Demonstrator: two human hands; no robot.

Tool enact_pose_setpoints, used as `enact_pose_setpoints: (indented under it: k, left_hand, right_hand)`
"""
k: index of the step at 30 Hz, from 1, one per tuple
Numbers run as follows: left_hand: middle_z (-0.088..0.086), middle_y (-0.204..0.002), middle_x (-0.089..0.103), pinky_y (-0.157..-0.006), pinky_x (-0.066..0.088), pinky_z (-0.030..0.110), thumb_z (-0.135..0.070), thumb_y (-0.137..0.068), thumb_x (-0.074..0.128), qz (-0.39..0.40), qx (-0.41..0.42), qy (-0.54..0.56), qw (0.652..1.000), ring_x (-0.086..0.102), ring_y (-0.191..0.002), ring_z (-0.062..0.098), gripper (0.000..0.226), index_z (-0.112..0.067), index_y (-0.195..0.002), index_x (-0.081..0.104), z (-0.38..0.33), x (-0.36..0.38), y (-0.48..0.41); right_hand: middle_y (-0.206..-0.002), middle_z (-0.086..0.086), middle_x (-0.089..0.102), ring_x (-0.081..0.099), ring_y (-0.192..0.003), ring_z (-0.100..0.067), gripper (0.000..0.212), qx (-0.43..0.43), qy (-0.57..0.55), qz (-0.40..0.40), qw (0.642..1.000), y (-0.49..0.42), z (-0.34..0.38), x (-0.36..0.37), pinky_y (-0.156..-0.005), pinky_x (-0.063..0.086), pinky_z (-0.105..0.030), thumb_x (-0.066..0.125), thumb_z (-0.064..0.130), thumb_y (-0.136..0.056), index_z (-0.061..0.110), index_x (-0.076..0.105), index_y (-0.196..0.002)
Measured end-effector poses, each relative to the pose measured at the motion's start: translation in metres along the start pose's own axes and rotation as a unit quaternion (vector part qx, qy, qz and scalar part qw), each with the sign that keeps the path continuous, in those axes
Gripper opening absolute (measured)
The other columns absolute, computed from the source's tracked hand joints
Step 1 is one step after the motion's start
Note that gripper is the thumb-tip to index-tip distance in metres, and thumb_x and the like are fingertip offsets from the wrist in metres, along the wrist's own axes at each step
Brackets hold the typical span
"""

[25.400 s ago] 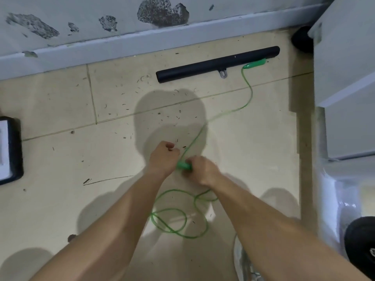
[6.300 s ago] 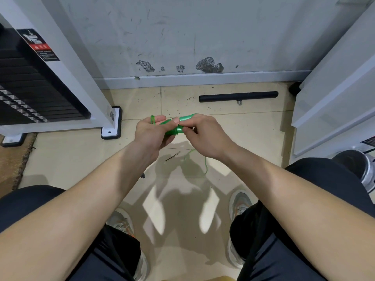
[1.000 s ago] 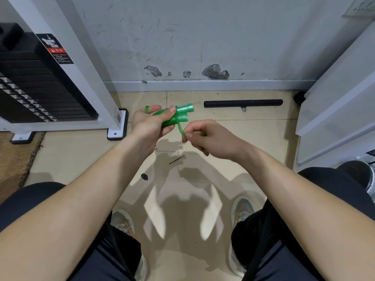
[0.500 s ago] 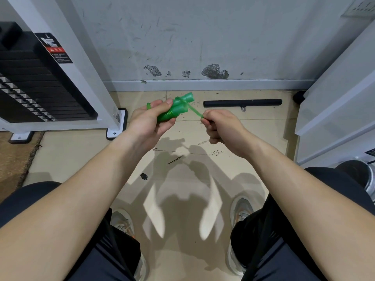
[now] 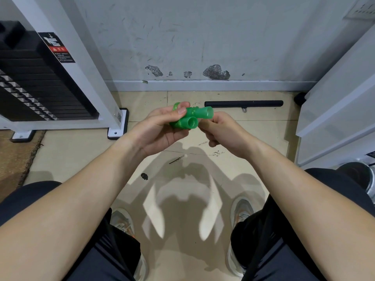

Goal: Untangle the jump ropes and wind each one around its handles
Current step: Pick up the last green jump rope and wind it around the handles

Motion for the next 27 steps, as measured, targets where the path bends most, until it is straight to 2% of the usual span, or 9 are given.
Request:
enact_pose_setpoints:
  k: [4, 6, 9, 11, 15, 18, 20, 24, 27]
  left_hand:
    - [0.003, -0.093, 0.067, -0.07, 0.059, 0.026, -0.028, -0.061, 0.094, 0.09, -0.041, -0.067, 0.993, 0.068, -0.076, 0.016, 0.062, -0.016, -0.11, 0.058, 0.006, 0.009, 0.0]
    - [0.002, -0.09, 0.065, -0.068, 0.058, 0.028, -0.022, -0.065, 0.092, 0.112, -0.05, -0.112, 0.986, 0.067, -0.075, 0.018, 0.057, -0.014, -0.11, 0.057, 0.008, 0.013, 0.0]
    - [-0.002, -0.081, 0.063, -0.058, 0.054, 0.024, -0.001, -0.074, 0.072, 0.107, -0.055, -0.21, 0.97, 0.065, -0.07, 0.015, 0.039, -0.012, -0.107, 0.056, 0.008, 0.017, 0.002]
    - [-0.006, -0.08, 0.063, -0.057, 0.053, 0.021, 0.004, -0.072, 0.073, 0.095, -0.062, -0.303, 0.946, 0.065, -0.07, 0.012, 0.041, -0.012, -0.107, 0.057, 0.011, 0.017, 0.004]
    - [-0.006, -0.088, 0.061, -0.062, 0.054, 0.022, 0.011, -0.078, 0.076, 0.087, -0.054, -0.399, 0.911, 0.065, -0.072, 0.007, 0.042, -0.011, -0.108, 0.057, 0.013, 0.016, 0.006]
    - [-0.002, -0.094, 0.059, -0.065, 0.055, 0.026, 0.007, -0.077, 0.078, 0.071, -0.037, -0.423, 0.903, 0.064, -0.075, 0.009, 0.047, -0.009, -0.113, 0.055, 0.009, 0.015, 0.007]
    - [-0.003, -0.095, 0.057, -0.065, 0.054, 0.025, 0.006, -0.077, 0.079, 0.071, -0.026, -0.43, 0.9, 0.062, -0.073, 0.009, 0.049, -0.01, -0.115, 0.053, 0.007, 0.016, 0.008]
    - [-0.004, -0.096, 0.052, -0.065, 0.053, 0.025, 0.007, -0.077, 0.079, 0.083, -0.012, -0.431, 0.898, 0.056, -0.075, 0.011, 0.049, -0.013, -0.114, 0.053, 0.006, 0.018, 0.01]
    - [-0.005, -0.097, 0.052, -0.07, 0.055, 0.029, 0.005, -0.077, 0.08, 0.094, 0.001, -0.436, 0.895, 0.054, -0.082, 0.014, 0.05, -0.012, -0.115, 0.053, 0.005, 0.019, 0.011]
  right_hand:
    - [-0.057, 0.007, 0.042, 0.036, -0.052, -0.01, 0.039, -0.006, 0.042, 0.001, 0.999, -0.002, 0.001, -0.005, -0.055, 0.037, -0.028, 0.058, 0.018, -0.095, 0.025, 0.059, -0.056]
    - [-0.054, 0.007, 0.045, 0.039, -0.051, -0.011, 0.034, -0.009, 0.061, 0.01, 0.998, -0.001, 0.0, -0.005, -0.054, 0.037, -0.026, 0.057, 0.021, -0.093, 0.022, 0.062, -0.06]
    - [-0.056, 0.004, 0.048, 0.04, -0.051, -0.011, 0.032, -0.013, 0.08, 0.015, 0.997, 0.002, -0.002, -0.002, -0.051, 0.036, -0.024, 0.06, 0.019, -0.093, 0.02, 0.063, -0.061]
    - [-0.054, 0.006, 0.048, 0.04, -0.051, -0.011, 0.034, -0.002, 0.093, 0.017, 0.995, 0.003, -0.008, 0.0, -0.051, 0.038, -0.027, 0.062, 0.016, -0.093, 0.02, 0.064, -0.059]
    - [-0.058, -0.002, 0.042, 0.036, -0.048, -0.011, 0.02, 0.043, 0.077, 0.011, 0.996, 0.001, -0.02, -0.001, -0.048, 0.032, -0.025, 0.067, 0.011, -0.092, -0.005, 0.066, -0.08]
    - [-0.054, 0.003, 0.049, 0.04, -0.049, -0.012, 0.008, 0.078, 0.015, -0.023, 0.997, 0.0, -0.025, -0.008, -0.047, 0.035, -0.024, 0.071, 0.008, -0.088, 0.008, 0.071, -0.08]
    - [-0.055, 0.001, 0.05, 0.041, -0.05, -0.013, 0.012, 0.093, -0.035, -0.022, 0.995, 0.001, -0.027, -0.005, -0.046, 0.038, -0.024, 0.069, 0.005, -0.089, 0.012, 0.07, -0.079]
    - [-0.072, -0.006, 0.053, 0.045, -0.053, -0.01, 0.016, 0.126, -0.236, 0.01, 0.963, 0.002, -0.027, 0.003, -0.045, 0.039, -0.019, 0.053, 0.0, -0.097, 0.009, 0.067, -0.097]
    - [-0.079, -0.006, 0.057, 0.051, -0.053, -0.007, 0.017, 0.132, -0.31, 0.031, 0.941, 0.002, -0.023, 0.006, -0.048, 0.046, -0.016, 0.05, 0.003, -0.099, 0.004, 0.065, -0.106]
Point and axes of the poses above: each hand's wrist, its own y-axis away from the middle knuckle, its own x-axis out of the palm, z = x × y, the point moved 10 cm from there along -y, towards the middle knuckle
